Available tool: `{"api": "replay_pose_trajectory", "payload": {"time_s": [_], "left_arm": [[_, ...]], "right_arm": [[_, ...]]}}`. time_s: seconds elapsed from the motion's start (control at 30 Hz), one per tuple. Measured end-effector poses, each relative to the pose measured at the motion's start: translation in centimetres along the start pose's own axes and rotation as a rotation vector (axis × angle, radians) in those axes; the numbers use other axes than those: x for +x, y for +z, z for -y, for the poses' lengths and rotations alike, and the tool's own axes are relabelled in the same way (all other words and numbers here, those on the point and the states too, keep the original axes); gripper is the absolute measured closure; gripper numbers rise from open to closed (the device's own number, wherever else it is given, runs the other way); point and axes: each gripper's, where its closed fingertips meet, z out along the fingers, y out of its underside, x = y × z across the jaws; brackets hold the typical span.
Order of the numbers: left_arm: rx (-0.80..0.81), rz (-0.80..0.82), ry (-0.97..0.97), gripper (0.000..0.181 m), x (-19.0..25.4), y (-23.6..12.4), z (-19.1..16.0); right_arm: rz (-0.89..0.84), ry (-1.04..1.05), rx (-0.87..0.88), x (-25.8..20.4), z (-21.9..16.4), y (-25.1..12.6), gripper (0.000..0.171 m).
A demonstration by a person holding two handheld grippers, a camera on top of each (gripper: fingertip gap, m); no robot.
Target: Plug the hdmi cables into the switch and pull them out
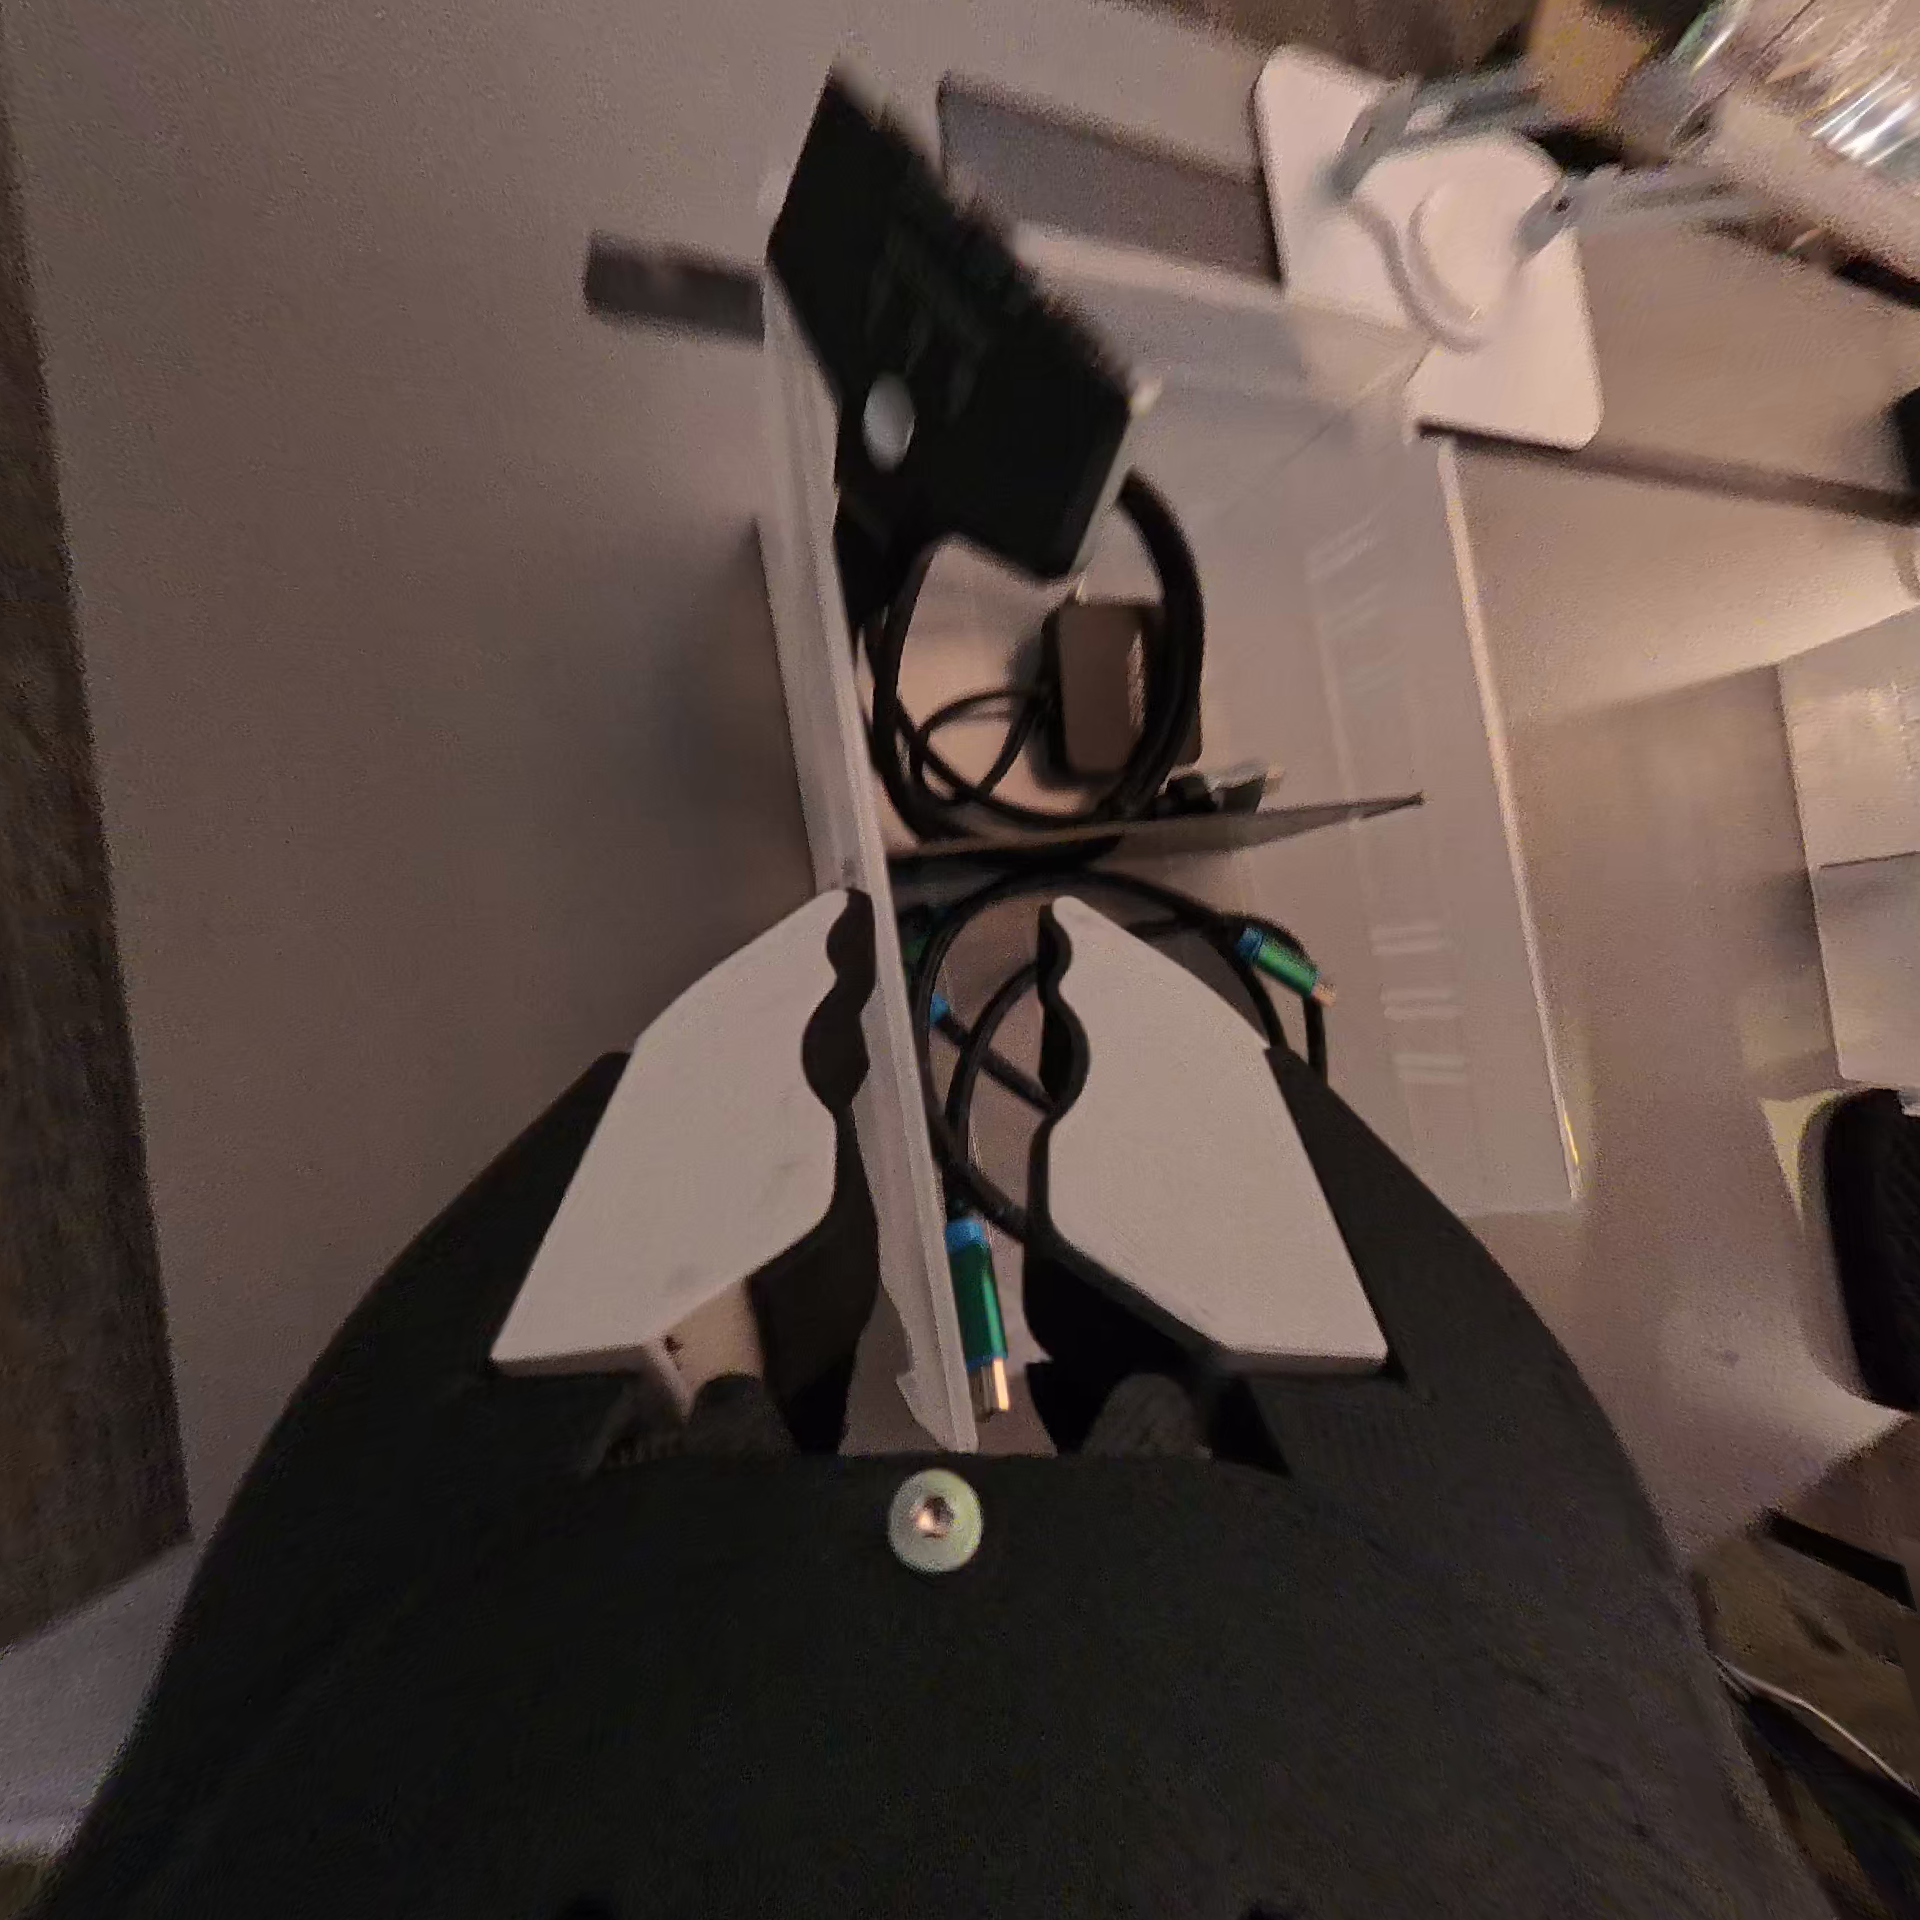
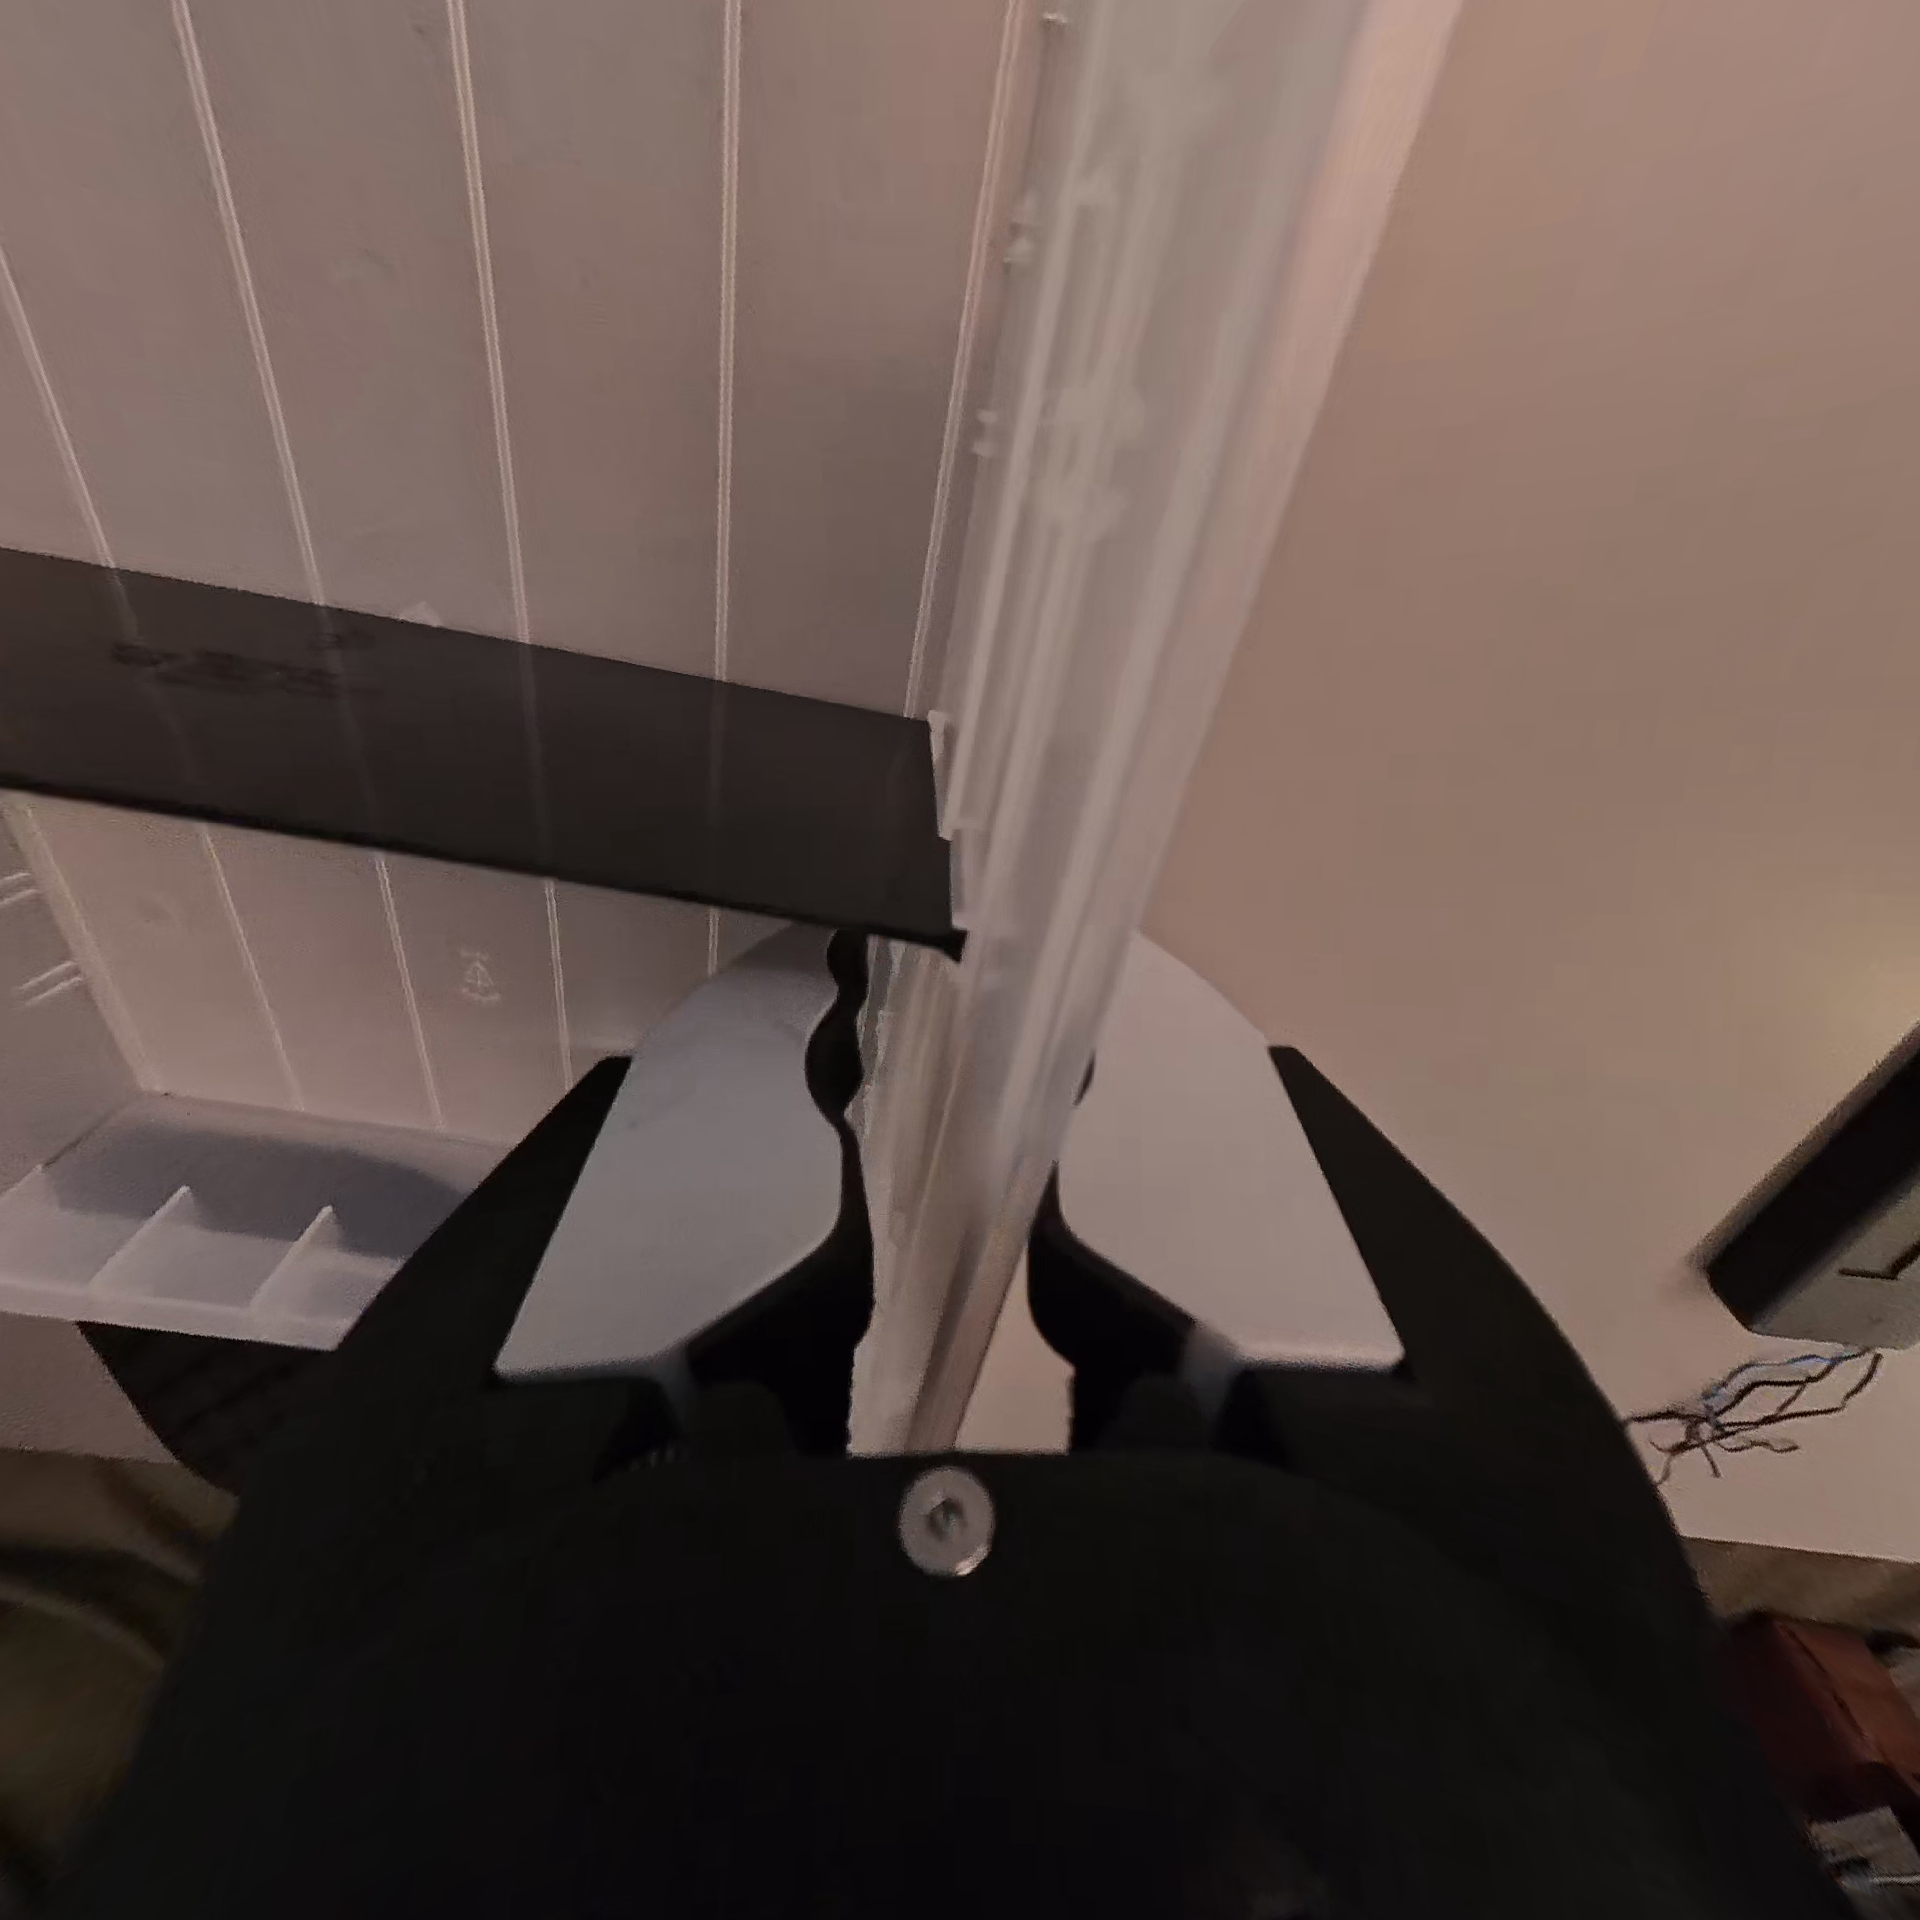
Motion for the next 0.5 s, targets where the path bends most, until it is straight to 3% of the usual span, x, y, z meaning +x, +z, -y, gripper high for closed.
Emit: {"api": "replay_pose_trajectory", "payload": {"time_s": [0.03,0.17,0.3,0.4,0.5], "left_arm": [[0.05,0.011,0.043,0.147,0.4,-0.4,1.0],[0.225,0.158,0.263,0.106,2.1,-0.3,5.1],[0.258,0.316,0.366,0.092,3.7,2.0,7.4],[0.244,0.431,0.369,0.09,3.5,4.2,8.4],[0.16,0.511,0.382,0.091,2.3,6.6,8.1]], "right_arm": [[-0.007,-0.006,0.018,0.1,0.2,-0.3,0.137],[-0.034,-0.002,0.138,0.7,1.2,-2.9,0.129],[-0.104,0.014,0.355,1.6,2.9,-7.6,0.126],[-0.169,0.016,0.648,1.3,5.0,-13.1,0.126],[-0.333,-0.021,1.075,0.0,6.4,-21.3,0.127]]}}
